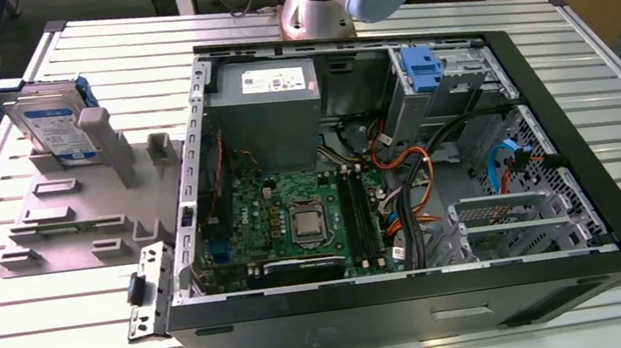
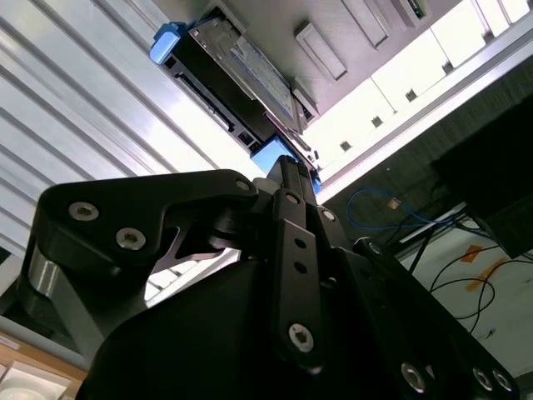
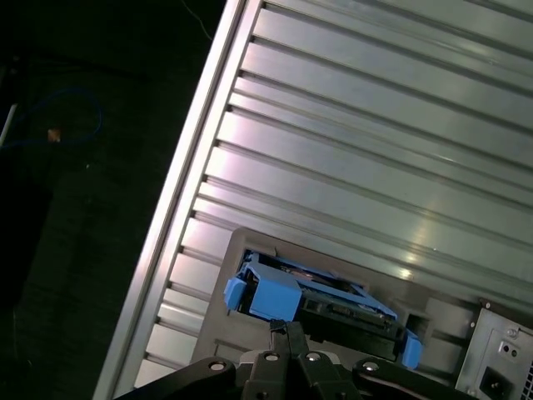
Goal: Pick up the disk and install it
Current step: 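Pick up the disk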
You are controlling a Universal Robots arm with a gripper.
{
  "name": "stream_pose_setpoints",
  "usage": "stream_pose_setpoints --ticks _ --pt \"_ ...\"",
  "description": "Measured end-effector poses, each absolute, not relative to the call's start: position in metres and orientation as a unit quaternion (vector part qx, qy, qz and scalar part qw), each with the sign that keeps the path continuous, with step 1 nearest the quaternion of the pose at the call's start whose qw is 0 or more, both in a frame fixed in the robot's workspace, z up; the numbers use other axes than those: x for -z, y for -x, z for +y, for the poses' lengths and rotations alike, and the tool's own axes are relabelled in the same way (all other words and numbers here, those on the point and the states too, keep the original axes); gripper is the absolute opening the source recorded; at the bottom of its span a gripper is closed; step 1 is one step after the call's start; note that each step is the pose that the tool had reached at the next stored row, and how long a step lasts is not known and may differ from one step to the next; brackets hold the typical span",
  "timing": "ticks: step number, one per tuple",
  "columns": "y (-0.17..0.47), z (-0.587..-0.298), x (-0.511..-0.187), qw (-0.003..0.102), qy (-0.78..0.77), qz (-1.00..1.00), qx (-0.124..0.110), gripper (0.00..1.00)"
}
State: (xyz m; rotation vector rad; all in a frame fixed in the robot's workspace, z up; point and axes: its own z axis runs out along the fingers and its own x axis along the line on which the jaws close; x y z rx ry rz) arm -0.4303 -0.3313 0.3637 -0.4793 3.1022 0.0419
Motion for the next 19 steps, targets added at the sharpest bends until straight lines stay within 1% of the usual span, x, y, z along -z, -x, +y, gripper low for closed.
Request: stream_pose_setpoints --ticks 19 --pt "0.4303 -0.3313 -0.3637 0.001 0.184 0.983 -0.013 0.11"
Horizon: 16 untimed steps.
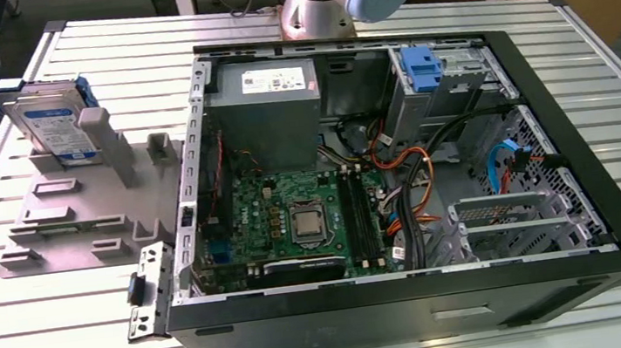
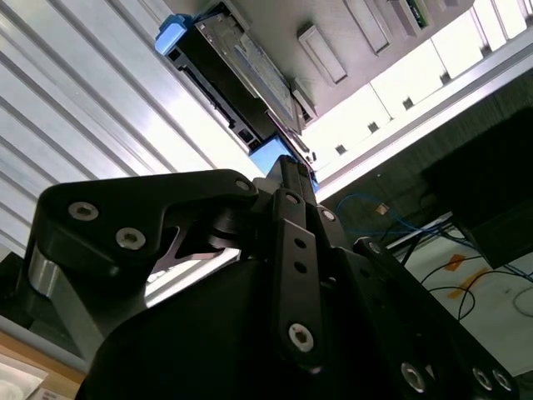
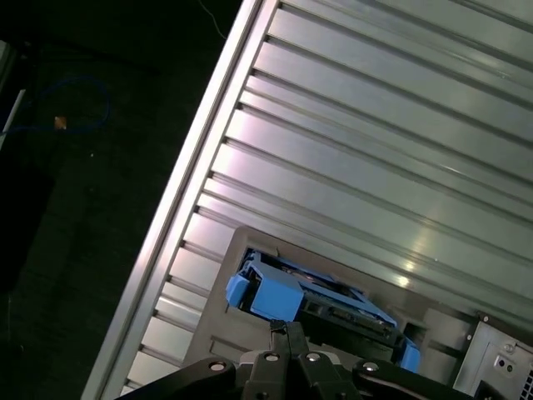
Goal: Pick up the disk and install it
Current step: 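Pick up the disk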
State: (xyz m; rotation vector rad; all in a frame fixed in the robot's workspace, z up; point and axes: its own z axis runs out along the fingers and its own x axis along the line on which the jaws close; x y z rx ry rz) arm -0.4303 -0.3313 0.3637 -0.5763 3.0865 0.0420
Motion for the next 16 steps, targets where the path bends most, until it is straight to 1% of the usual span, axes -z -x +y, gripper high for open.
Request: stream_pose_setpoints --ticks 16 --pt "0.4303 -0.3313 -0.3637 0.000 0.212 0.977 -0.013 0.11"
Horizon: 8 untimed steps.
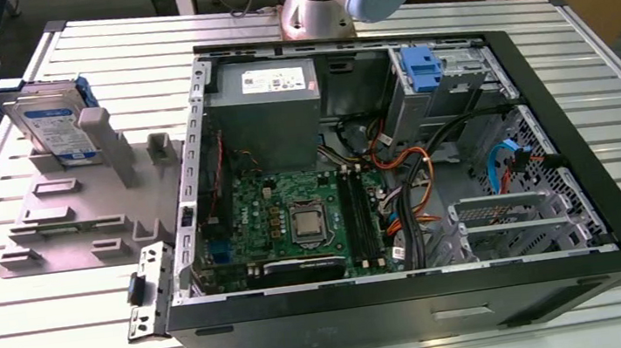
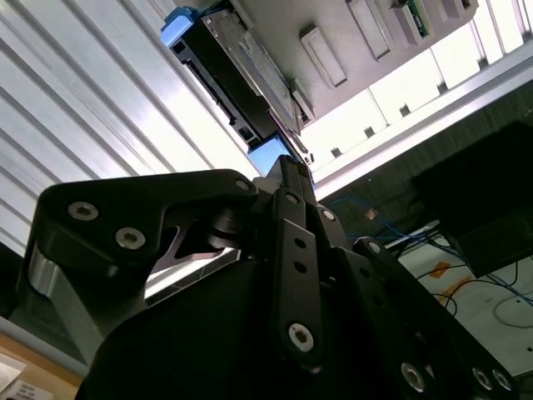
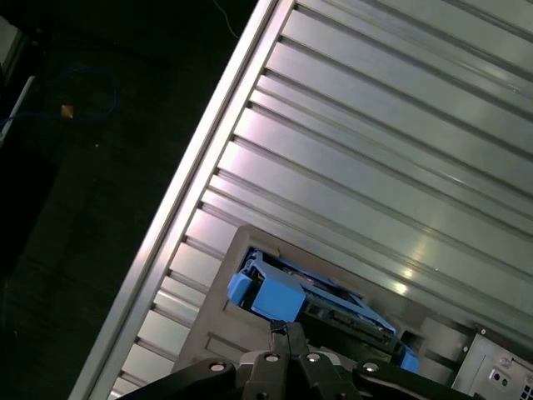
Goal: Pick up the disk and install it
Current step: 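Pick up the disk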
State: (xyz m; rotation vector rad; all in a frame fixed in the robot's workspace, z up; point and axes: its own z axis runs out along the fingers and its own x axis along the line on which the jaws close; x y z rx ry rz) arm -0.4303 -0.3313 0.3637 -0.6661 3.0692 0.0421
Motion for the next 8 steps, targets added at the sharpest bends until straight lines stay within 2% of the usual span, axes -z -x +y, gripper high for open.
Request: stream_pose_setpoints --ticks 8 --pt "0.4303 -0.3313 -0.3637 0.000 0.220 0.975 -0.013 0.11"
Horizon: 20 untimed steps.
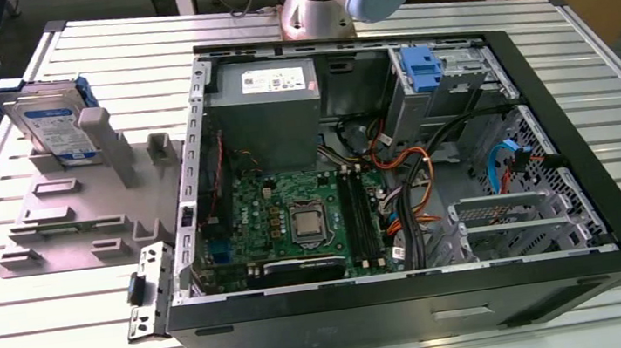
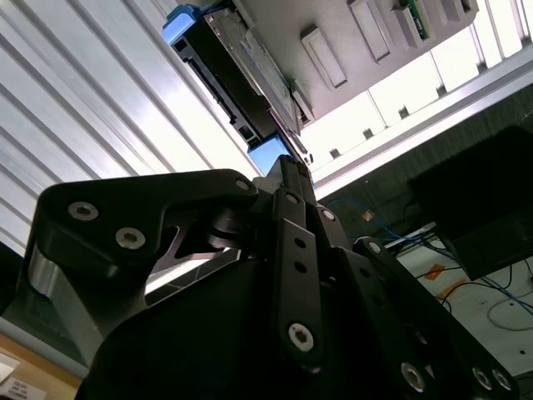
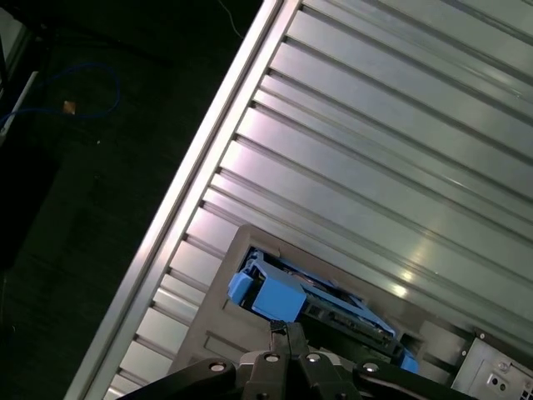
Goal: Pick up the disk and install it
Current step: 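Pick up the disk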
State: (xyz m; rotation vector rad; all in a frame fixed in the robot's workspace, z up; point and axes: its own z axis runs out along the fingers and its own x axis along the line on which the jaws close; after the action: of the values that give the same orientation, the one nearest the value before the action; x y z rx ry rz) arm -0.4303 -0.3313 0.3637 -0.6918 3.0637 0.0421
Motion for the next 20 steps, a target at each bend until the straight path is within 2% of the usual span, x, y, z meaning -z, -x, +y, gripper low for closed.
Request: stream_pose_setpoints --ticks 20 --pt "0.4303 -0.3313 -0.3637 0.000 0.245 0.969 -0.013 0.11"
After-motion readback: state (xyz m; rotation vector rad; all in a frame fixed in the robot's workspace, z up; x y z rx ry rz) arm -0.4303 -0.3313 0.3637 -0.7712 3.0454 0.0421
